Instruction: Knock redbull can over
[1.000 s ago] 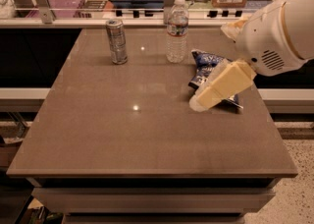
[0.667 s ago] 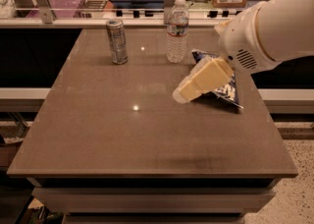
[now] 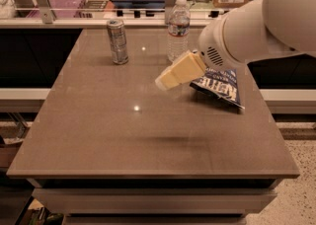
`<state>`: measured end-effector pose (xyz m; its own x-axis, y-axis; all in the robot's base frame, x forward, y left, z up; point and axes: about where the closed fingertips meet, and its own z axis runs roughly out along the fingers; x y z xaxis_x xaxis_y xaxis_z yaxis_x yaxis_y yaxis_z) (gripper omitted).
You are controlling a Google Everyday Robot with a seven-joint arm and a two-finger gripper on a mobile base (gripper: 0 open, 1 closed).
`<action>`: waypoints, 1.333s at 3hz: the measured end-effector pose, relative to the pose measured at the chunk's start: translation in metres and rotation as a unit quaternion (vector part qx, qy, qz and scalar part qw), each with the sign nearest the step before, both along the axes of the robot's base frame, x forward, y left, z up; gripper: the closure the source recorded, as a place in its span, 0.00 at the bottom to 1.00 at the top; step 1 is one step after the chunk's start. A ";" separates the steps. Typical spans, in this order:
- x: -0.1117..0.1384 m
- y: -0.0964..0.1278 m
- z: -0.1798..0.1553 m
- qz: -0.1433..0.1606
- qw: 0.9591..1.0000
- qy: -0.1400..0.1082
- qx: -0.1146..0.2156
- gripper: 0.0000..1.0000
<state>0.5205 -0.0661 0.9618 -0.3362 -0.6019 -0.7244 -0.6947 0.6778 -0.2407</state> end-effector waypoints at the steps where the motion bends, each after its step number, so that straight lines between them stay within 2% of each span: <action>1: 0.000 0.000 0.000 0.000 1.000 0.000 0.000 0.00; 2: 0.009 0.003 -0.002 -0.006 1.000 -0.018 0.009 0.00; 3: 0.035 0.021 -0.005 -0.010 0.998 -0.059 0.032 0.00; 4: 0.063 0.041 0.004 -0.008 0.993 -0.099 0.062 0.00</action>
Offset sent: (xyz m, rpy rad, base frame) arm 0.0310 0.0081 -0.0097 0.0627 -0.1146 -0.0429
